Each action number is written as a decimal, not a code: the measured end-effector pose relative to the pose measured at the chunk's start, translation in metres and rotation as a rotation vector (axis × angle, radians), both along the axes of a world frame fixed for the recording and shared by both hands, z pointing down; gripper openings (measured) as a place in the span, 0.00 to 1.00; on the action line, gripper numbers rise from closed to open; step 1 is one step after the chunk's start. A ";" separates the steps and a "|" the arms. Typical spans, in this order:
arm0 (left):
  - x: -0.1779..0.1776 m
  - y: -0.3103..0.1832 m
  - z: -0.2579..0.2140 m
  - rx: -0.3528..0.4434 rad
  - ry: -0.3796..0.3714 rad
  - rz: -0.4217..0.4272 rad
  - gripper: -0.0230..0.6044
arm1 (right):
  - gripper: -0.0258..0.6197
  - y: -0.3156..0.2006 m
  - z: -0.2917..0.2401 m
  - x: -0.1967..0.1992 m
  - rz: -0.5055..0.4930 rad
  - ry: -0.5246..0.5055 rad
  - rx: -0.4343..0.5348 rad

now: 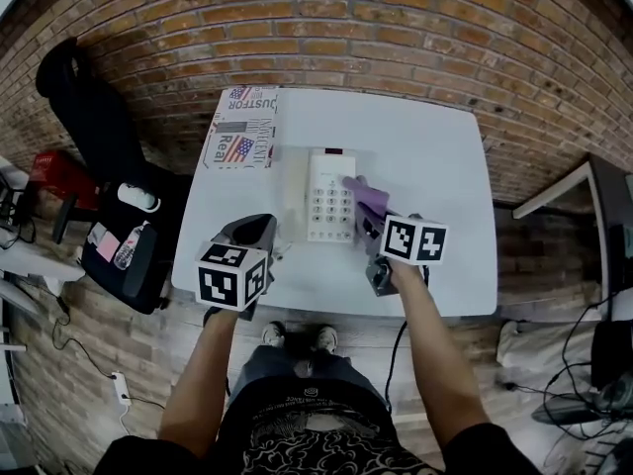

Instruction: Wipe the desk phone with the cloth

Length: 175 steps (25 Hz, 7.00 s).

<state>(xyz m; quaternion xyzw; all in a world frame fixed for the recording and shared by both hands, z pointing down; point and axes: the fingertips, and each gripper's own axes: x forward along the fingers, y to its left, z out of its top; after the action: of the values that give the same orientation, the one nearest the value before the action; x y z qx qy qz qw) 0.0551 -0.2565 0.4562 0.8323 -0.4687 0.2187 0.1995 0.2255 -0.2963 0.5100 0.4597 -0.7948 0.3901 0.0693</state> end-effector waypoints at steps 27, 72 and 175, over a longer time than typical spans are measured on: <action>-0.033 0.031 0.006 -0.005 0.052 0.268 0.05 | 0.11 0.075 0.007 -0.007 0.471 -0.133 -0.017; -0.094 0.051 -0.003 0.012 0.133 0.330 0.05 | 0.11 0.093 -0.053 -0.124 0.340 -0.100 0.098; -0.153 0.105 0.009 0.017 0.096 -0.193 0.05 | 0.11 0.046 0.016 -0.217 -1.414 0.945 -0.104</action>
<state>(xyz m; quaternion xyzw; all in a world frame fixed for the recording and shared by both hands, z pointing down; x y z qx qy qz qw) -0.0978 -0.1511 0.4655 0.7943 -0.5386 0.1545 0.2349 0.0081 -0.2504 0.5261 -0.0338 -0.7637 0.0581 0.6421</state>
